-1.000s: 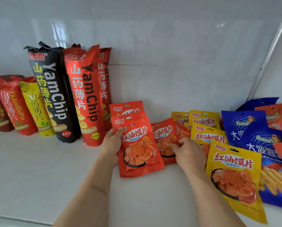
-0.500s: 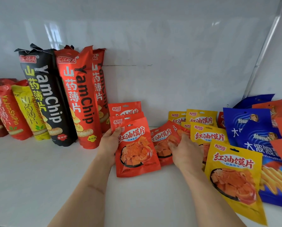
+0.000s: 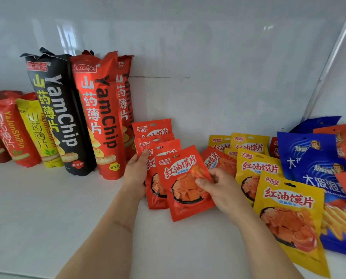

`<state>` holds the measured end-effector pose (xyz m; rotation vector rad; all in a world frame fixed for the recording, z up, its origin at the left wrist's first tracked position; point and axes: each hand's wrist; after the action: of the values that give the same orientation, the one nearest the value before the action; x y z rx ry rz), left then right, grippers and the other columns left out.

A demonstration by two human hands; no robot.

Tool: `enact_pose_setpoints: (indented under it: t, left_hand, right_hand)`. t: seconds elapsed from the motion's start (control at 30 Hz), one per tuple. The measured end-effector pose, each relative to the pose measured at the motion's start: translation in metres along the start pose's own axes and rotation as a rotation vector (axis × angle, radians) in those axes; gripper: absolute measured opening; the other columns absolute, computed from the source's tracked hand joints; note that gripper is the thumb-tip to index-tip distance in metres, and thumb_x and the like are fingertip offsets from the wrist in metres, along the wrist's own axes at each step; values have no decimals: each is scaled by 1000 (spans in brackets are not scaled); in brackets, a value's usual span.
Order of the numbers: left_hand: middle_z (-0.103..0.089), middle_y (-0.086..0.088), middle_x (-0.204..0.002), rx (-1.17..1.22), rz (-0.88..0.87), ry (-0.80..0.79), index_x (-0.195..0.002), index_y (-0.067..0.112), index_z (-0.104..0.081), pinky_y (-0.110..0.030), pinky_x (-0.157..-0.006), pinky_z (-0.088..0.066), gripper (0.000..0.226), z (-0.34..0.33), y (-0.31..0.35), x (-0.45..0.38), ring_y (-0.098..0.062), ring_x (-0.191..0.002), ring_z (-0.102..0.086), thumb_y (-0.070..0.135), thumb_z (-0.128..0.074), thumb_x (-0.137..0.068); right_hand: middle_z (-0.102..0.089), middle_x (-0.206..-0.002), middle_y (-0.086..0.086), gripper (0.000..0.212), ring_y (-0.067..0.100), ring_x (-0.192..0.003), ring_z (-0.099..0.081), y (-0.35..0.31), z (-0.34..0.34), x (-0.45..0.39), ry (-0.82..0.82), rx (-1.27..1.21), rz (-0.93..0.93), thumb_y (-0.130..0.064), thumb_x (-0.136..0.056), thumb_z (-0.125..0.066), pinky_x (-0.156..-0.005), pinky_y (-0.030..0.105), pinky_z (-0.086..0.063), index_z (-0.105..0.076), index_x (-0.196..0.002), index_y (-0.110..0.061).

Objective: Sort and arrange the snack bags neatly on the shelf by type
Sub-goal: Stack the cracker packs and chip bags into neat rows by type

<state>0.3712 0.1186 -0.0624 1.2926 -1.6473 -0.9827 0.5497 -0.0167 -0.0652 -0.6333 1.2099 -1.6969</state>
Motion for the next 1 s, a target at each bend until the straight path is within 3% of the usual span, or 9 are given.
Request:
enact_pose_setpoints:
  t: [0.17,0.3,0.47,0.57,0.63,0.73,0.8,0.9,1.0]
  left_hand:
    - [-80,-2,-93,16,9,-6,-117,25,-64,-42,-74,-62,27,0,2,4,-25,-82,-77,45,-56,-100]
    - [-79,-3,-94,-7,-3,-64,-118,26,-61,-39,-69,-63,33,-2,3,8,-25,-82,-77,49,-61,-96]
    - [-77,-6,-109,-17,-25,-153,-132,25,-55,-51,-89,-59,62,1,1,8,-29,-96,-76,60,-70,-83]
    - [-75,-7,-116,-18,-13,-190,-137,26,-51,-55,-93,-56,81,5,2,9,-31,-102,-74,65,-78,-71]
    - [-75,-8,-115,-71,-35,-192,-135,23,-52,-56,-92,-57,73,5,1,9,-31,-100,-74,52,-82,-75]
    - [-77,-7,-107,-142,-63,-128,-125,21,-62,-55,-91,-57,36,5,-1,6,-30,-94,-76,28,-73,-91]
    - [-78,-6,-105,-157,-73,-108,-120,21,-65,-53,-90,-58,25,7,0,4,-30,-92,-76,22,-68,-95]
    - [-78,-7,-104,-163,-75,-122,-121,20,-64,-50,-87,-60,24,7,8,2,-30,-92,-76,22,-66,-97]
    - [-78,-9,-103,-191,-55,-127,-120,19,-64,-49,-86,-60,23,10,17,-4,-31,-92,-76,22,-65,-98]
  right_hand:
    - [-70,-89,-7,16,13,-85,-68,0,-12,4,-50,97,-28,-33,-86,-75,-83,39,-55,-64,-93,-24]
    - [-70,-94,-8,24,10,-85,-68,-2,-16,6,-46,123,-47,-37,-83,-77,-79,35,-57,-63,-99,-26]
    - [-69,-90,-10,26,8,-81,-67,-6,-19,9,-46,199,-39,-41,-81,-77,-73,31,-55,-60,-96,-27]
    - [-64,-89,-13,28,8,-81,-64,-9,-21,9,-38,262,-45,-44,-82,-75,-71,30,-53,-58,-95,-27]
    - [-62,-86,-14,26,8,-80,-62,-11,-21,8,-36,287,-49,-45,-82,-75,-68,29,-49,-56,-90,-29]
    - [-59,-84,-16,26,9,-80,-60,-15,-22,11,-63,346,-39,-49,-84,-72,-65,28,-45,-52,-86,-31]
    - [-58,-95,-13,30,11,-90,-58,-19,-26,12,-57,411,-15,-52,-84,-69,-73,28,-47,-56,-99,-30]
    - [-47,-132,-5,65,17,-123,-48,-25,-35,9,-25,405,56,-46,-83,-71,-101,34,-44,-44,-139,-28]
    - [-50,-132,-13,66,9,-123,-51,-28,-49,9,-102,233,105,-32,-87,-68,-100,26,-44,-34,-144,-36]
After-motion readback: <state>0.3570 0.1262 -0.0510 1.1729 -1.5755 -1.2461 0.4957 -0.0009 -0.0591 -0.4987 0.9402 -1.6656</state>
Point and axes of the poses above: each hand's wrist, its own x-axis away from the middle knuckle, its own z-axis out of the back of the hand, y = z × x
